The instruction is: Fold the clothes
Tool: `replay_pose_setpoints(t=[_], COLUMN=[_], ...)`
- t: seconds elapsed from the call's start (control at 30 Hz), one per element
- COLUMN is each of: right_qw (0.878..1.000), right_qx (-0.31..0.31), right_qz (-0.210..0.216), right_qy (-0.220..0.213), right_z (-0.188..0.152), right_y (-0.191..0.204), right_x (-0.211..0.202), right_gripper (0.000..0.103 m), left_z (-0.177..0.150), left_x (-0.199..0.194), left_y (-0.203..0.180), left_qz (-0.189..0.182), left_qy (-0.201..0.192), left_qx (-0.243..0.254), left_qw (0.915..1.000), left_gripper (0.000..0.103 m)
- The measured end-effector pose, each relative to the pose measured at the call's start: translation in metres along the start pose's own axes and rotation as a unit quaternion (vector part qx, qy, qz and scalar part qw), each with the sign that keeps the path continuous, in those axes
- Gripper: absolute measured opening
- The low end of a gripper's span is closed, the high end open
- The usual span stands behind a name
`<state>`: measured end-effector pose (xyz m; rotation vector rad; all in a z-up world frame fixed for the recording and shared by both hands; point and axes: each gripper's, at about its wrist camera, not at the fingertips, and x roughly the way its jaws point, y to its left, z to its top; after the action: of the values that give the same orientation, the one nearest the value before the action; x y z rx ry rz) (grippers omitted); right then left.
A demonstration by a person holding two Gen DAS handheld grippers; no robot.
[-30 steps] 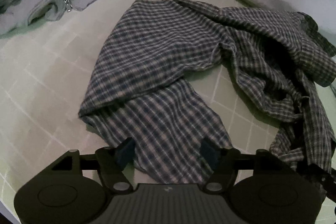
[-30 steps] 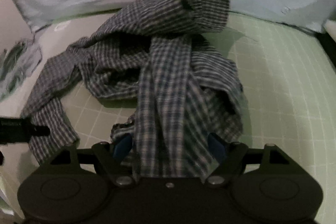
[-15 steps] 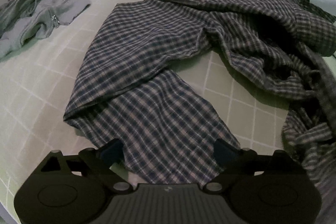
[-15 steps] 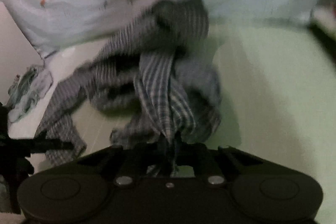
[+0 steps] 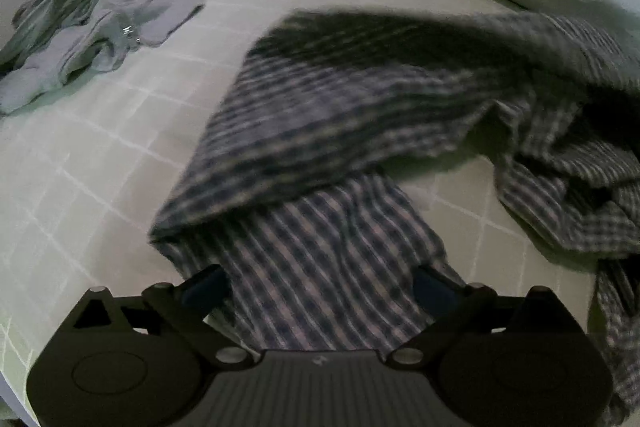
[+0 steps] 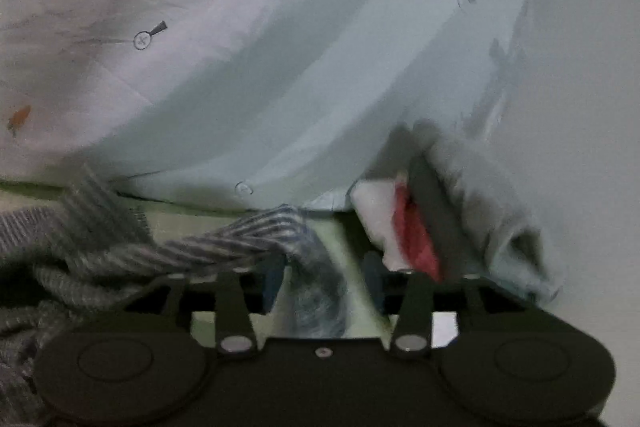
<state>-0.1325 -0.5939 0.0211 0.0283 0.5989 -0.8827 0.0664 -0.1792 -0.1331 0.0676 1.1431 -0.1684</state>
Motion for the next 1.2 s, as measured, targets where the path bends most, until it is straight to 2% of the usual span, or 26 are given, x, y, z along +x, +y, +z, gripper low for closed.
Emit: replay_pose_setpoints(t=[0.03,0.07,0.1,0.17,0.2,0.23,0.27,0.37,0.43,0.5,0.6,0.63,0.7,0.77,0.83,0.97,1.07,1.13,1.2], right_qw=[0.999,0.997,0.994,0.989,0.988,0.987,0.985,0.979,0.978,0.979,0.979,0.978,0.974,0.971,0.966,0.955,0.936,0.922,0.893], right_qx=[0.028,0.06,0.071,0.091,0.085,0.079,0.075,0.086,0.089,0.09,0.093,0.098,0.109,0.12,0.131,0.152,0.194,0.223,0.283], right_qz=[0.021,0.05,0.065,0.093,0.095,0.096,0.1,0.116,0.113,0.11,0.107,0.107,0.107,0.107,0.111,0.135,0.168,0.19,0.221], right_qy=[0.011,0.027,0.043,0.074,0.087,0.1,0.116,0.145,0.148,0.148,0.149,0.152,0.166,0.179,0.193,0.217,0.24,0.254,0.27], right_z=[-0.007,-0.017,-0.028,-0.051,-0.061,-0.071,-0.08,-0.095,-0.097,-0.097,-0.096,-0.097,-0.102,-0.107,-0.113,-0.121,-0.125,-0.128,-0.135], right_y=[0.001,0.003,0.009,0.02,0.026,0.032,0.039,0.044,0.042,0.041,0.04,0.041,0.043,0.045,0.046,0.05,0.049,0.048,0.043], right_x=[-0.001,-0.001,-0.002,-0.004,-0.005,-0.007,-0.01,-0.011,-0.009,-0.006,0.001,0.002,0.008,0.014,0.018,0.021,0.027,0.032,0.037], right_gripper=[0.056,0.058,0.06,0.06,0.059,0.059,0.058,0.056,0.056,0.056,0.06,0.064,0.072,0.078,0.082,0.082,0.082,0.082,0.082], left_z=[0.001,0.002,0.002,0.006,0.008,0.011,0.013,0.024,0.04,0.06,0.082,0.085,0.083,0.075,0.063,0.045,0.041,0.042,0.041], left_x=[-0.001,-0.002,-0.004,-0.004,-0.004,-0.004,-0.004,-0.007,-0.01,-0.017,-0.028,-0.031,-0.033,-0.032,-0.031,-0.026,-0.018,-0.01,-0.004], left_y=[0.003,0.006,0.008,0.015,0.019,0.023,0.026,0.041,0.059,0.083,0.109,0.11,0.104,0.088,0.071,0.034,0.001,-0.016,-0.024], left_qz=[0.002,0.009,0.017,0.017,0.015,0.012,0.01,0.021,0.065,0.112,0.12,0.113,0.098,0.074,0.047,-0.017,-0.09,-0.131,-0.15], left_qy=[-0.004,-0.008,-0.014,-0.022,-0.025,-0.029,-0.032,-0.049,-0.078,-0.108,-0.131,-0.135,-0.134,-0.122,-0.107,-0.071,-0.035,-0.013,0.0], left_qx=[-0.008,-0.014,-0.014,-0.013,-0.012,-0.012,-0.012,-0.014,-0.009,-0.03,-0.073,-0.083,-0.095,-0.088,-0.084,-0.081,-0.052,-0.034,-0.044], left_qw=[1.0,0.9998,0.9996,0.9995,0.9995,0.9994,0.9994,0.9985,0.9948,0.9874,0.9814,0.9809,0.9815,0.9858,0.9896,0.9941,0.994,0.9907,0.9877], left_gripper=[0.091,0.08,0.074,0.047,0.038,0.016,0.002,0.002,0.002,0.002,0.006,0.007,0.024,0.051,0.059,0.065,0.065,0.065,0.066])
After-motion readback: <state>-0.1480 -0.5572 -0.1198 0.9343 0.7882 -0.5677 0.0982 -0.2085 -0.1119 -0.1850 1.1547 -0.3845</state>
